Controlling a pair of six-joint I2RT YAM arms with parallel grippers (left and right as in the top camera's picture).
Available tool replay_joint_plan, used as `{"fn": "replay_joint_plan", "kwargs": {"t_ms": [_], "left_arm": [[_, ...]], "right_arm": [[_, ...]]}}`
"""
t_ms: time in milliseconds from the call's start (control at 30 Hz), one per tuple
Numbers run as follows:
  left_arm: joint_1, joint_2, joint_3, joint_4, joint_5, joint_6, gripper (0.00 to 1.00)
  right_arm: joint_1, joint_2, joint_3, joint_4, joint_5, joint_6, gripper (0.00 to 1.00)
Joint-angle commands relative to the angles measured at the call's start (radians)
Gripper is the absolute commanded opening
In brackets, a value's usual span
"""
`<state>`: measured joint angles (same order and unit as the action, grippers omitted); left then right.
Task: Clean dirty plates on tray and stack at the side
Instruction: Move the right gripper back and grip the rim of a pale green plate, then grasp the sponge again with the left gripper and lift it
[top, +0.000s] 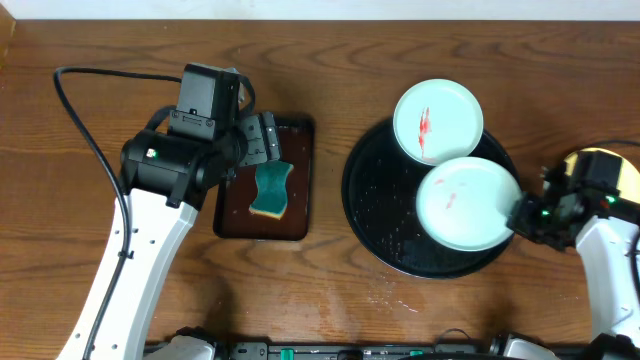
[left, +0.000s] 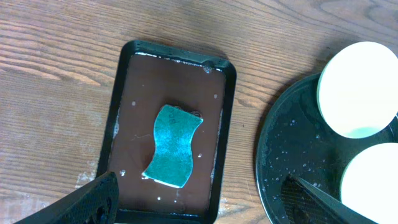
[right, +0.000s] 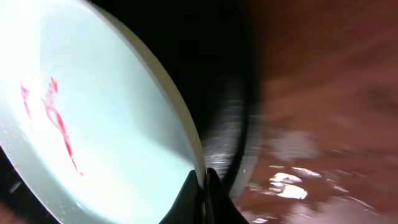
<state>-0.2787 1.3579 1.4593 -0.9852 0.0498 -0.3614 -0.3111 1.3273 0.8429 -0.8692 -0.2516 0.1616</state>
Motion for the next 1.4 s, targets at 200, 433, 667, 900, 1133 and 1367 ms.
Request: {"fn": "replay_joint_plan", "kwargs": {"t_ms": [200, 433, 667, 900, 1133, 1367], "left_arm": [[0.001, 0.0, 0.012, -0.001, -0.001, 0.01, 0.84], [0.001, 0.0, 0.012, -0.001, -0.001, 0.01, 0.84], [0.001, 0.0, 0.012, -0.002, 0.0, 0.01, 0.84], [0.001, 0.054, -0.053, 0.002, -0.002, 0.005, 0.84], [0.001, 0.28, -0.229, 0.088, 0.002, 0.018, 0.73], [0.001, 0.545, -0.241, 0.15, 0.09, 0.063, 0.53]], "right_arm": [[0.269, 0.018, -0.163, 0.268, -0.001, -0.043, 0.01], [0.309, 0.024, -0.177, 0.388, 0.064, -0.04, 0.18], [0.309, -0.041, 0.039, 0.189, 0.06, -0.048, 0.36], [0.315, -0.114, 0.177, 0.074, -0.003, -0.047, 0.38], [0.32, -0.114, 0.176, 0.068, -0.049, -0.043, 0.39], [0.326, -0.114, 0.176, 0.056, -0.049, -0.043, 0.38]]}}
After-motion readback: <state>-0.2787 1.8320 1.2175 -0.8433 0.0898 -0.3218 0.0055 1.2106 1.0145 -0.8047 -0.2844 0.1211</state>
